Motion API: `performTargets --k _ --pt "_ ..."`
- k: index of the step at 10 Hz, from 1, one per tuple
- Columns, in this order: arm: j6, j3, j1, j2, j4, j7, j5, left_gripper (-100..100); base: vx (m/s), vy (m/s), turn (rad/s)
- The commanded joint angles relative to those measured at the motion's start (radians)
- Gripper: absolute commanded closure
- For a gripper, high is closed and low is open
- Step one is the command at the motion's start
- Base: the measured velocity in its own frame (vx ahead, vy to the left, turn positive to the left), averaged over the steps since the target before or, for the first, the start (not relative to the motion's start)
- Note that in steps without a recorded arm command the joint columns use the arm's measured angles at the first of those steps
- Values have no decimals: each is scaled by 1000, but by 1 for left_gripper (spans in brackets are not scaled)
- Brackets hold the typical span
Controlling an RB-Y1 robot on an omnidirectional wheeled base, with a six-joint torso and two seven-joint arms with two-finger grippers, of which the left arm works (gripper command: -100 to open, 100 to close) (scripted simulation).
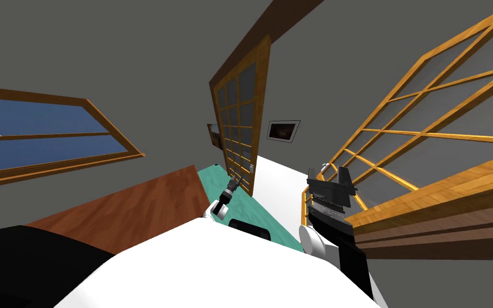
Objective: Push the door open
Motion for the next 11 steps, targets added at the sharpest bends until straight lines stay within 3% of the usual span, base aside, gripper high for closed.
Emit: performTargets --k 1,7,8,11 --pt "-14 -5 -14 -5 45 -41 -4 -100 84 69 -66" --pt "-43 -24 -58 -24 182 -172 -20 -100 78 67 -62" --pt "-43 -24 -58 -24 182 -172 -20 -100 46 33 -24" --pt "-56 -32 -78 -35 246 -234 -27 -100 63 49 -53"
